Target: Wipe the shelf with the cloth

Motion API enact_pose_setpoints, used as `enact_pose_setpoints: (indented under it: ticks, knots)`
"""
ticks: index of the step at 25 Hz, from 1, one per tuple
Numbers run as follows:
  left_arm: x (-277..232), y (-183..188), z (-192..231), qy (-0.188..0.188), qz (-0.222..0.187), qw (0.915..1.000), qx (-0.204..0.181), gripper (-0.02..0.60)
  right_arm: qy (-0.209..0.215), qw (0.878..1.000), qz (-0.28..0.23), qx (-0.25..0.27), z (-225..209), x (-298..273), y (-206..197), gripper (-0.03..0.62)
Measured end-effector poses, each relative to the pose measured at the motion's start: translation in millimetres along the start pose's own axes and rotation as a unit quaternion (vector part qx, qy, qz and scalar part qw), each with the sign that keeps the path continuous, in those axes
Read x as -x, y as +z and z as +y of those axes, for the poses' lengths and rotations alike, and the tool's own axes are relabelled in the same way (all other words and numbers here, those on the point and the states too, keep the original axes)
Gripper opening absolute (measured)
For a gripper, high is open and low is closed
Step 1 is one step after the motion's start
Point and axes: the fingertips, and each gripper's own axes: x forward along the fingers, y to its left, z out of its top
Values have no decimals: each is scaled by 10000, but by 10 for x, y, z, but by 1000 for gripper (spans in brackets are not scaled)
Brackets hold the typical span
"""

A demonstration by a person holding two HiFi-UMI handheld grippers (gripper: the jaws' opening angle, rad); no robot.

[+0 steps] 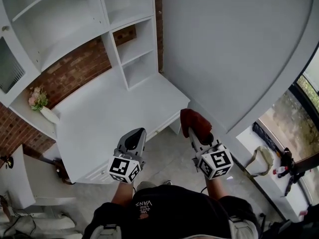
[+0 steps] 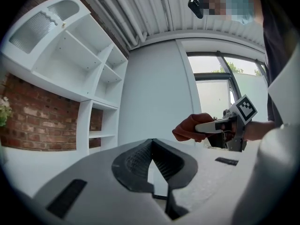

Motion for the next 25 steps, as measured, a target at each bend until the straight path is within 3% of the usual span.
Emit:
enact_pose_setpoints:
  ticks: [9,25]
  knots:
    - [-225,-60,368,395,121,9991,7,6,331,9994,-8,8,-189,-582,27,89]
    - [-982,100,1713,651,-21,9979,-21,6,550,9963,-333,575,-359,-2234,587,89]
